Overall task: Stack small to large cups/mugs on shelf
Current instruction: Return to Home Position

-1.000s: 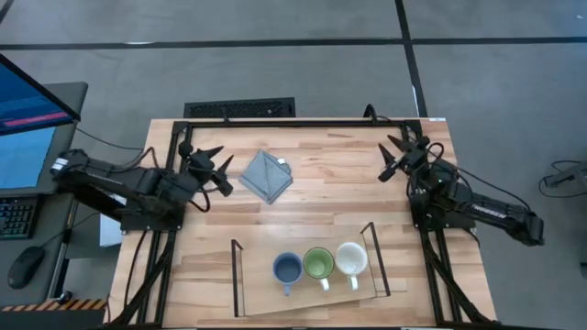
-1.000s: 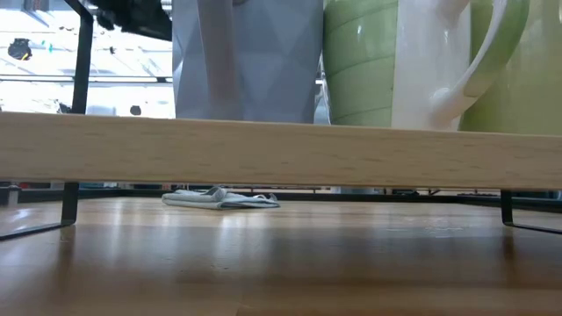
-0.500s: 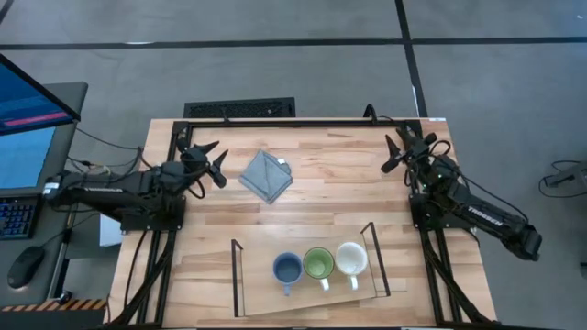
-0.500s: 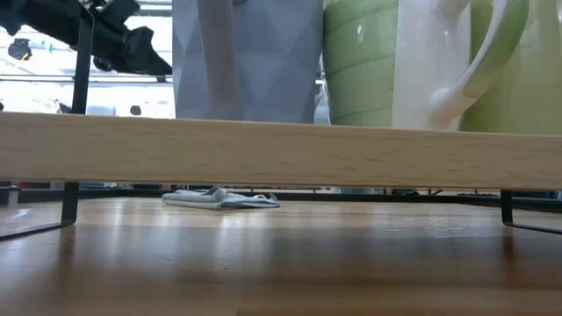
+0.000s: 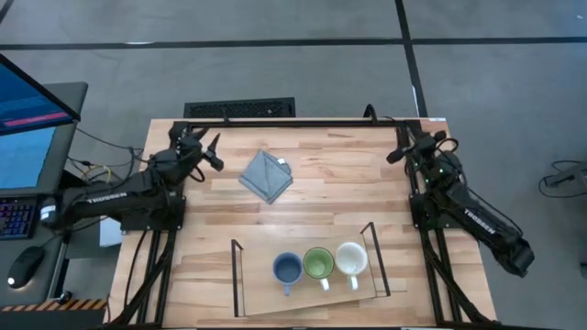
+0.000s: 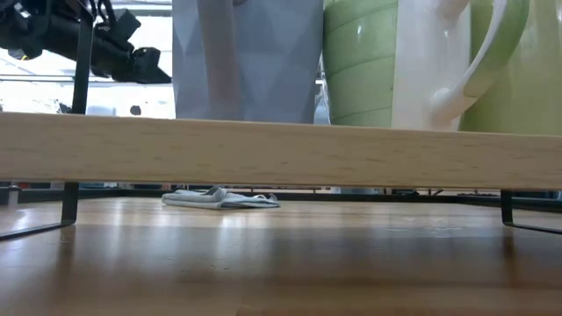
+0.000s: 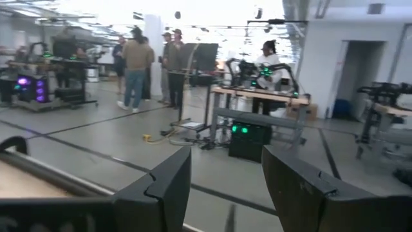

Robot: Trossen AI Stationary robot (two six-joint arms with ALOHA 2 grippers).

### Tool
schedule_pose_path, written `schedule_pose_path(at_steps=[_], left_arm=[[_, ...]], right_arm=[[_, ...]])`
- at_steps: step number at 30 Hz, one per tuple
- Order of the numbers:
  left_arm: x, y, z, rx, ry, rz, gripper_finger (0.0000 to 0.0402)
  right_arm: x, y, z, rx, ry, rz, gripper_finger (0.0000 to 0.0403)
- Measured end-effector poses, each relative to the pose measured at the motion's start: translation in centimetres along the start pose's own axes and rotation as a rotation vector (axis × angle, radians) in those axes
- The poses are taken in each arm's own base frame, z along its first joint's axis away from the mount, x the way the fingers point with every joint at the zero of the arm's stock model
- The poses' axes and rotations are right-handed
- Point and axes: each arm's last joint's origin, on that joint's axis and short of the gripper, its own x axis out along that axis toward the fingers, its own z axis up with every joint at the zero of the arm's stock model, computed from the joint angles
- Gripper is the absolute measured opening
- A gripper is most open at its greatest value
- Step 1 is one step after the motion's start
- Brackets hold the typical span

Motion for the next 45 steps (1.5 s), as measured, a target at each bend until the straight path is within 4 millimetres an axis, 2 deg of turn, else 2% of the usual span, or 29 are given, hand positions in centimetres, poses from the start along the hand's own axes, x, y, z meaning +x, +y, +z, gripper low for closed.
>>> schedule_pose_path(at_steps=[7,10,15,23,33,38,45], left_arm=[[0.5,1.2,-1.7,-0.025,0.019,0.026,0.0171],[0.2,1.6,-3.0,-0.049,0.011,0.052,0.0171],[-0.7,2.1,-4.0,-0.104,-0.049,0.075,0.0171],[-1.7,2.1,-6.3,-0.139,-0.082,0.066,0.0171],[-2.2,2.1,-7.5,-0.155,0.013,0.054,0.0171],[-2.2,2.1,-7.5,-0.154,0.013,0.061,0.0171],[-1.9,1.9,-7.8,-0.083,0.048,0.041,0.0171]], right_arm=[[0.2,-1.0,-0.2,0.035,0.004,-0.027,0.0212],[0.2,-1.4,-0.3,0.031,0.009,-0.054,0.0212],[0.2,-1.7,-0.4,0.042,0.017,-0.086,0.0212],[0.2,-1.7,-0.4,0.052,0.018,-0.069,0.0212],[0.2,-1.6,-0.6,0.067,0.04,-0.064,0.0212],[0.2,-1.6,-0.7,0.069,0.05,-0.063,0.0212],[0.2,-1.6,-0.8,0.088,0.058,-0.063,0.0212]])
